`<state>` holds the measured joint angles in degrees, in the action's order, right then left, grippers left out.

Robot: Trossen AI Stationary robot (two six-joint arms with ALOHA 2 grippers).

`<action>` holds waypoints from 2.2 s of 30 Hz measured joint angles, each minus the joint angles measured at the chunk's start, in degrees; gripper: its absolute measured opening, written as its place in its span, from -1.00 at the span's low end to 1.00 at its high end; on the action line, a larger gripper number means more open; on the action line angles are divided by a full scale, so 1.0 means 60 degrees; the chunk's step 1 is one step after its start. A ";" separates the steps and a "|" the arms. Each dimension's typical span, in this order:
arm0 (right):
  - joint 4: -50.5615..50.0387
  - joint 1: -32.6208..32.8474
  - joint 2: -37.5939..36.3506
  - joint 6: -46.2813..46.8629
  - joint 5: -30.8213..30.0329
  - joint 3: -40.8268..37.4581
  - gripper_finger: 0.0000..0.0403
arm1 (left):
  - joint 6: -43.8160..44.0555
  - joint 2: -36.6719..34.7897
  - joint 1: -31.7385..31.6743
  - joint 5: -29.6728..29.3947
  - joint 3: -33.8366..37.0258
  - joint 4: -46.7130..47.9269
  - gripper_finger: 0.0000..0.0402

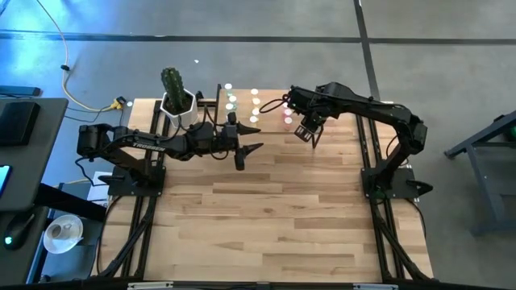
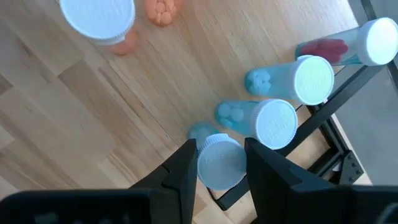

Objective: Pick and place medicine bottles onto shelf by color
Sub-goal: Put the blue pill bottle on the shelf aligned with the other blue pill bottle, then return to Home Position

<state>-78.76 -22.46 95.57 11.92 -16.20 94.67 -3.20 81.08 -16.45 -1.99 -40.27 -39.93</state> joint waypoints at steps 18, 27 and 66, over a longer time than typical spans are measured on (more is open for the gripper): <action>-0.0050 0.0000 0.0038 -0.0036 0.0031 0.0204 -0.25 | 0.0004 0.0000 0.0000 -0.0020 0.0000 -0.0003 0.12; -0.0587 0.0015 0.0018 0.0105 0.0049 0.0706 -0.25 | 0.0004 0.0000 0.0000 -0.0020 0.0000 -0.0003 0.12; 1.1091 0.5319 -0.9258 -0.1140 -0.0851 -1.0583 -0.25 | 0.0418 -0.9852 0.0754 0.0263 0.5813 0.3906 0.12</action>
<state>-12.22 9.45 40.02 5.08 -21.30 31.18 -0.69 21.97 -11.92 -0.41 -5.40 -16.49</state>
